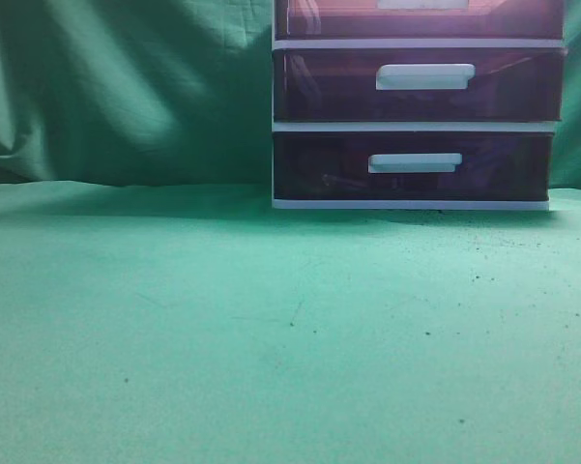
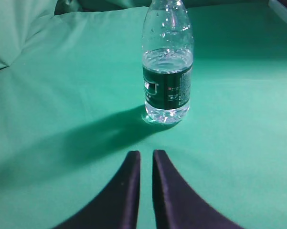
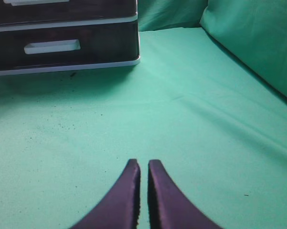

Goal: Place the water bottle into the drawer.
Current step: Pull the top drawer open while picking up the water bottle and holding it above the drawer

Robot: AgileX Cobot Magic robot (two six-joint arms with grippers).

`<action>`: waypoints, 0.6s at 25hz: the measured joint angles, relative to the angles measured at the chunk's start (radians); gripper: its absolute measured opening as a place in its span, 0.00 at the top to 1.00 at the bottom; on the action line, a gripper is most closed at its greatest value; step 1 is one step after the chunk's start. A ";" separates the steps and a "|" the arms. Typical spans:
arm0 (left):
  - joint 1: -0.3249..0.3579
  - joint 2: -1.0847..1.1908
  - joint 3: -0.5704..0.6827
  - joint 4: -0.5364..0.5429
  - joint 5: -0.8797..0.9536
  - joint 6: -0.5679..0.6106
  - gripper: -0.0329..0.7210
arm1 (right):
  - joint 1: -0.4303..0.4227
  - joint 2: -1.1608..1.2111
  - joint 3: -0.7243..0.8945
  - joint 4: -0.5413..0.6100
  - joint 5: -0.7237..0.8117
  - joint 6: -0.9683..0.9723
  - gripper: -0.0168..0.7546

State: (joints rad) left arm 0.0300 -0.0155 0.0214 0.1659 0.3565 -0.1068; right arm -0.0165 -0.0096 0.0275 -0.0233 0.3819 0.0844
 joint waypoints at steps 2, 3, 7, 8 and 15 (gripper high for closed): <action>0.000 0.000 0.000 0.000 0.000 0.000 0.88 | 0.000 0.000 0.000 0.000 0.000 0.000 0.91; 0.000 0.000 0.000 0.000 0.000 0.000 0.88 | 0.000 0.000 0.000 0.000 0.000 0.000 0.91; 0.000 0.000 0.000 0.000 0.000 0.000 0.88 | 0.000 0.000 0.000 0.000 0.000 0.000 0.91; 0.000 0.000 0.000 0.000 0.000 0.000 0.88 | 0.000 0.000 0.000 0.000 0.000 0.000 0.91; 0.000 0.000 0.000 0.000 0.000 0.000 0.88 | 0.000 0.000 0.000 0.000 0.000 0.000 0.91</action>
State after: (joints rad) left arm 0.0300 -0.0155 0.0214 0.1659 0.3565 -0.1068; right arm -0.0165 -0.0096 0.0275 -0.0233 0.3819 0.0844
